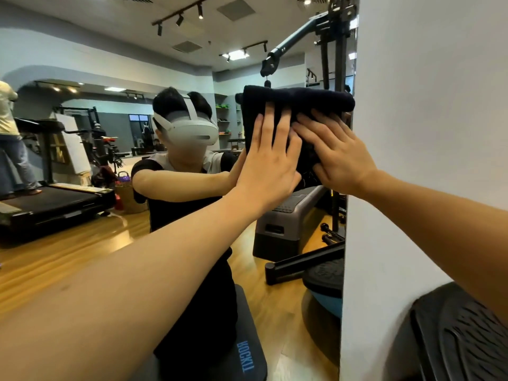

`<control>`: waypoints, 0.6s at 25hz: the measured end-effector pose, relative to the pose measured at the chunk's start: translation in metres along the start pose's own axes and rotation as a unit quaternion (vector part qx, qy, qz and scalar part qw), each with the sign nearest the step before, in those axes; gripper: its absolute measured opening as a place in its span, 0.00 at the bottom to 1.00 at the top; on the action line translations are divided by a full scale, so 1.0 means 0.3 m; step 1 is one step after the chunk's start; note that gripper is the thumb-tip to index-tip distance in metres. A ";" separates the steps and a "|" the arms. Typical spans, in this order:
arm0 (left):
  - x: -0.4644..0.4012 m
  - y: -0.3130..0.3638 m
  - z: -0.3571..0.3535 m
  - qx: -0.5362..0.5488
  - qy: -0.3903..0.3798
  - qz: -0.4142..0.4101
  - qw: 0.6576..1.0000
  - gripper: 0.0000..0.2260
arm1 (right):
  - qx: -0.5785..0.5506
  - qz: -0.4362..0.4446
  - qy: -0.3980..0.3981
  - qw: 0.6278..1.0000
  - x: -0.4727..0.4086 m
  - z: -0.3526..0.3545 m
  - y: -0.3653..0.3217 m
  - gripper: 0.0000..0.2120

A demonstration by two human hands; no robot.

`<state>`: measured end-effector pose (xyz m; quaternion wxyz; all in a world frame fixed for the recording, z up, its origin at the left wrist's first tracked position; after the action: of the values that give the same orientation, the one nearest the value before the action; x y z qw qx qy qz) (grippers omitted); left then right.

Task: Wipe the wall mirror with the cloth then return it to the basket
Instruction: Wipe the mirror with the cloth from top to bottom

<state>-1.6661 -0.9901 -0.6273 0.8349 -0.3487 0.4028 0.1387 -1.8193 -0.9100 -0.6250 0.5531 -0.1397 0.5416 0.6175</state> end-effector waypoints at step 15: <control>-0.020 0.210 -0.121 0.033 -0.008 -0.011 0.999 0.30 | 0.017 -0.087 -0.072 0.993 0.250 -0.048 0.043 0.32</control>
<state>-1.7230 -0.9697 -0.6680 0.8506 -0.3246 0.3963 0.1188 -1.8624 -0.8793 -0.6816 0.6448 -0.1320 0.4968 0.5657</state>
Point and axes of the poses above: each hand's wrist, its own x-axis away from the middle knuckle, its own z-axis out of the back of the hand, y = z × x, the point moved 3 cm from there along -x, towards the middle knuckle, and after that the axes turned 7 degrees about -y, right-handed, at the moved point
